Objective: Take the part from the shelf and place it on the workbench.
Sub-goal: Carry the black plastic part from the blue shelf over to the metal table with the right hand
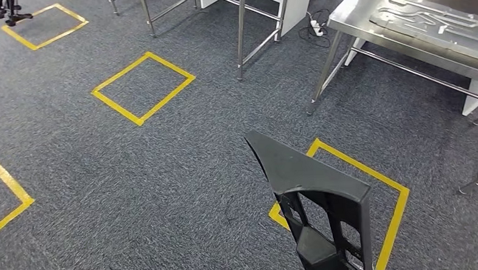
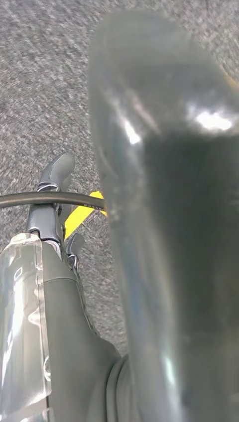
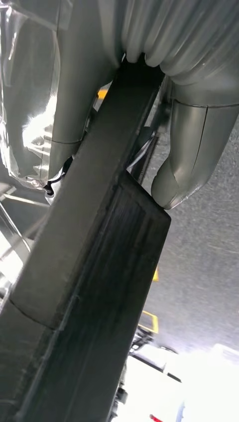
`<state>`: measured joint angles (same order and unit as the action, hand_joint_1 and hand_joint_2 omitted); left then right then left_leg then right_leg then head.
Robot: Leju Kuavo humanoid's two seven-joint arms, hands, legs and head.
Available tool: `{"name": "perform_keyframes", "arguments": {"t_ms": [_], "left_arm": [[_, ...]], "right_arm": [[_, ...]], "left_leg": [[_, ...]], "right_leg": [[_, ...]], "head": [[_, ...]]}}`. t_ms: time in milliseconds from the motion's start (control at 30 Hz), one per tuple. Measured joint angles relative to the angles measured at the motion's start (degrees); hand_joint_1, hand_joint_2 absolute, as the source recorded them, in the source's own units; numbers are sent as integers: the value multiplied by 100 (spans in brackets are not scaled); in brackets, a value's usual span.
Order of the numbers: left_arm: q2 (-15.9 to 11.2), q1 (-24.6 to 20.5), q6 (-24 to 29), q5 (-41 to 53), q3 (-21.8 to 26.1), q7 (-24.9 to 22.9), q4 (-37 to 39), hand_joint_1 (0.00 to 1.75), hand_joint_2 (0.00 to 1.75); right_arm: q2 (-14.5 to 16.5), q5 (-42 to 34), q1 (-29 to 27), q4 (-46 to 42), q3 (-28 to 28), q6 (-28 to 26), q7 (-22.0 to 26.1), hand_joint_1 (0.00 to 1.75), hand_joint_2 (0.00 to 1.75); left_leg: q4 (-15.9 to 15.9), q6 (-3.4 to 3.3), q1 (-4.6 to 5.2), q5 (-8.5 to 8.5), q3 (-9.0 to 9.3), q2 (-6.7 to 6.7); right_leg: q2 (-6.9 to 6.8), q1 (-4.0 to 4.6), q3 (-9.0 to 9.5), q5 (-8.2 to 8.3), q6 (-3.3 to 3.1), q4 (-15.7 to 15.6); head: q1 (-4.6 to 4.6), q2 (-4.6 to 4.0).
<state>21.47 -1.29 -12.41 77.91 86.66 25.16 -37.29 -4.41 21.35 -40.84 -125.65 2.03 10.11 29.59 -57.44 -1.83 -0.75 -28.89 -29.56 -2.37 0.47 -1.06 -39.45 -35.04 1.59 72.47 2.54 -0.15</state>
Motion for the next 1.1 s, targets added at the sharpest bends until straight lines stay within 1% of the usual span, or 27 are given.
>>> {"name": "perform_keyframes", "arguments": {"t_ms": [33, 67, 100, 167, 233, 300, 333, 400, 433, 467, 500, 533, 567, 600, 667, 733, 767, 800, 833, 867, 900, 933, 967, 1000, 1033, 1067, 1100], "left_arm": [[-1, 5, 1, 1, 0, 0, 0, 0, 0], [-1, 3, 1, 2, 0, 0, 0, 0, 0], [-1, -2, 1, 3, 0, 0, 0, 0, 0], [1, -10, 1, 4, 0, 0, 0, 0, 0], [1, -14, 1, 5, 0, 0, 0, 0, 0], [2, -26, 1, 5, -5, 0, 0, 0, 0], [3, -32, 1, 6, -10, 0, 0, 0, 0], [2, -29, 1, 7, -19, 2, 0, 0, 0], [2, -21, 1, 6, -20, 2, 0, 0, 0], [2, -12, 1, 6, -20, 2, 0, 0, 0], [2, -3, 1, 6, -20, 1, 0, 0, 0], [2, 4, 2, 5, -19, 0, 0, 0, 0], [1, 7, 2, 5, -18, 0, 0, 0, 0], [0, 8, 2, 5, -17, 0, 0, 0, 0], [-4, 5, 2, 5, -18, 0, 0, 0, 0], [-7, -3, 1, 6, -19, -2, 0, 0, 0], [-7, -10, 0, 7, -20, -3, 0, 0, 0], [-4, -17, 0, 8, -21, -4, 1, 0, 0], [-3, -23, 0, 9, -22, -4, 1, 0, 0], [-2, -22, 0, 9, -22, -3, 2, 0, 0], [-1, -16, 0, 9, -23, -1, 2, 0, 0], [-3, -4, 0, 9, -22, -1, 2, 0, 0], [-3, 9, 0, 9, -22, -1, 2, 0, 0], [-3, 18, 0, 9, -22, -1, 2, 0, 0], [-3, 22, 0, 9, -22, -1, 2, 0, 0], [-3, 20, 0, 9, -22, 0, 2, 0, 0], [-3, 13, -1, 9, -22, 0, 2, 0, 0]], "right_arm": [[5, -5, -1, 1, -2, 4, -4, 175, 175], [8, -11, -4, 1, -2, 7, -7, 175, 175], [8, -17, -6, 1, -2, 8, -10, 175, 175], [8, -23, -6, -1, -3, 10, -14, 175, 175], [11, -28, -4, -3, -3, 9, -16, 175, 175], [15, -31, -12, -5, -3, 9, -17, 175, 175], [15, -33, -20, -5, -3, 9, -16, 175, 175], [13, -35, -17, -7, -2, 9, -16, 175, 175], [9, -36, -12, -7, -1, 9, -16, 175, 175], [4, -37, -4, -7, -1, 9, -17, 175, 175], [1, -37, -3, -6, -1, 10, -17, 175, 175], [-2, -37, -5, -5, -1, 11, -17, 175, 175], [-2, -37, -6, -5, -2, 11, -17, 175, 175], [-2, -37, -6, -5, -2, 12, -17, 175, 175], [-1, -37, -2, -5, -2, 17, -19, 175, 175], [-1, -35, 4, -5, -1, 28, -21, 175, 175], [6, -34, 5, -5, -1, 33, -24, 175, 175], [13, -33, 4, -5, -2, 37, -26, 175, 175], [20, -32, -2, -5, -3, 40, -28, 175, 175], [30, -32, 1, -5, -3, 41, -28, 175, 175], [33, -32, 11, -5, -3, 42, -28, 175, 175], [37, -31, 24, -5, -4, 42, -30, 175, 175], [43, -31, 40, -5, -6, 43, -31, 175, 175], [48, -29, 50, -4, -7, 44, -35, 175, 175], [53, -28, 52, -3, -9, 46, -42, 175, 175], [57, -25, 50, -1, -10, 50, -49, 175, 175], [58, -22, 49, 1, -10, 55, -57, 175, 175]], "left_leg": [[-1, -1, 9, -13, 0, -89], [-1, 4, 13, -28, 8, -173], [-1, 13, 15, -45, 29, -251], [-7, 50, 32, -88, 90, -382], [-12, 106, 53, -132, 153, -487], [1, 165, 60, -156, 210, -600], [-19, 198, 53, -187, 227, -552], [-338, 259, 30, -411, 110, -229], [-670, 278, 13, -592, -38, -16], [-1072, 291, 6, -776, -229, 109], [-1420, 300, 4, -888, -406, 160], [-1613, 305, 4, -890, -520, 180], [-1586, 304, 4, -770, -541, 189], [-1339, 297, 2, -550, -463, 217], [-604, 264, -11, -137, -196, 428], [-198, 216, -17, -39, -44, 630], [-161, 186, -4, -68, -26, 652], [-132, 147, -2, -64, -15, 595], [-105, 106, 0, -45, -4, 525], [-75, 60, -6, -28, 9, 446], [-44, 20, -14, -12, 18, 359], [-29, -6, -5, -10, 24, 268], [-25, -24, 7, -16, 23, 183], [-27, -32, 21, -25, 20, 91], [-28, -36, 32, -37, 19, 1], [-29, -35, 40, -52, 22, -84], [-29, -32, 49, -69, 33, -170]], "right_leg": [[-16, -4, -61, -10, 2, 137], [-32, -7, -5, 88, -3, 49], [-70, -5, 162, 261, -16, -241], [-320, 31, 615, 567, -72, -1027], [-477, 81, 825, 647, -126, -1417], [-356, 92, 813, 649, -170, -1447], [-284, 78, 816, 665, -198, -1468], [-132, 35, 831, 705, -260, -1516], [-58, 25, 832, 713, -277, -1525], [21, 23, 829, 714, -290, -1524], [108, 24, 831, 711, -294, -1521], [200, 26, 837, 708, -295, -1517], [297, 25, 846, 704, -292, -1510], [391, 23, 858, 695, -283, -1500], [556, 24, 862, 667, -243, -1459], [693, 22, 809, 655, -181, -1414], [755, 12, 774, 665, -139, -1410], [817, -3, 745, 683, -98, -1419], [781, -14, 730, 685, -64, -1411], [645, -9, 696, 643, -36, -1346], [456, 2, 614, 538, -19, -1173], [235, 8, 476, 379, -7, -886], [90, 10, 298, 204, 6, -544], [25, 4, 115, 62, 16, -194], [-4, -1, -10, 7, 21, 37], [-19, -5, -34, 57, 19, 75], [-44, -4, 51, 197, 8, -88]], "head": [[0, 0], [0, 0], [0, 0], [1, 0], [1, 0], [2, 0], [2, 0], [2, 0], [2, 0], [2, 0], [2, 0], [2, 0], [2, 0], [2, 0], [2, 0], [2, 0], [2, 0], [3, 0], [1, 0], [1, 0], [-1, 0], [-1, 0], [-1, 0], [-1, 0], [0, 0], [0, 0], [0, 0]]}}
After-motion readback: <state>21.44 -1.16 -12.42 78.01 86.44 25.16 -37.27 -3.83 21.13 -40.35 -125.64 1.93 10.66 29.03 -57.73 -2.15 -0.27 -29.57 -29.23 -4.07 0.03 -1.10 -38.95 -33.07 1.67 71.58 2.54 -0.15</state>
